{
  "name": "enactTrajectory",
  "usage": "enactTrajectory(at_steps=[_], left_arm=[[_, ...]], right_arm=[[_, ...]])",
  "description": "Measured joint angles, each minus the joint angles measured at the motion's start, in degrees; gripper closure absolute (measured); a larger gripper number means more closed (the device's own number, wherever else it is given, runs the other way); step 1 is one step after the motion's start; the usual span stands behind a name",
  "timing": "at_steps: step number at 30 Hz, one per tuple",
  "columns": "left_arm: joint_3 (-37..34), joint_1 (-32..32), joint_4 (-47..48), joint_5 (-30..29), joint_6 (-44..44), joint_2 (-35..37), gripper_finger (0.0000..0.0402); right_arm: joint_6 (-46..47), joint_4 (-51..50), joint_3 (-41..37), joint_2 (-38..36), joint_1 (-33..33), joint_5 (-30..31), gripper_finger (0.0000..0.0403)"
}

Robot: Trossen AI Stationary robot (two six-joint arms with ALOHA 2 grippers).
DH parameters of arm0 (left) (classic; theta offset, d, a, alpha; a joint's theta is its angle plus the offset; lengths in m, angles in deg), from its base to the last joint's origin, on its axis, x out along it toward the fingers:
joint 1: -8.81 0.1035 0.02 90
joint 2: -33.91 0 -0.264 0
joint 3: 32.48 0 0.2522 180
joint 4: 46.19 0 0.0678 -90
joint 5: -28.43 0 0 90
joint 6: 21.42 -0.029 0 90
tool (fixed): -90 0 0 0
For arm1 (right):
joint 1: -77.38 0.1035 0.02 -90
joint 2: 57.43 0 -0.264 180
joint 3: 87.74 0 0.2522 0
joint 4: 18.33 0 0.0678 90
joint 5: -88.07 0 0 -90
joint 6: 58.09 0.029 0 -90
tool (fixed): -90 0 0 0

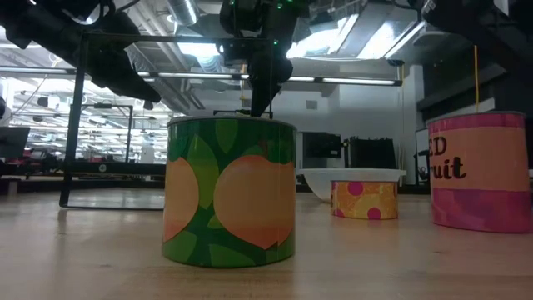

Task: Pick and place cans onto a shelf
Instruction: Put the large canned cherries on the shelf

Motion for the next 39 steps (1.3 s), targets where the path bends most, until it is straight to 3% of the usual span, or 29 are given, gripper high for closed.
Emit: enactTrajectory(at_steps=[33, 39], left_arm=[[0.0, 0.0, 0.0, 0.0, -0.1, 0.0, 0.0331], [0.0, 0.0, 0.0, 0.0, -0.1, 0.0, 0.0331]], right_arm=[[0.0, 1.0, 0.3, 0.1, 0.0, -0.2, 0.0379], [0.0, 1.6, 0.4, 0.1, 0.0, -0.2, 0.0353]])
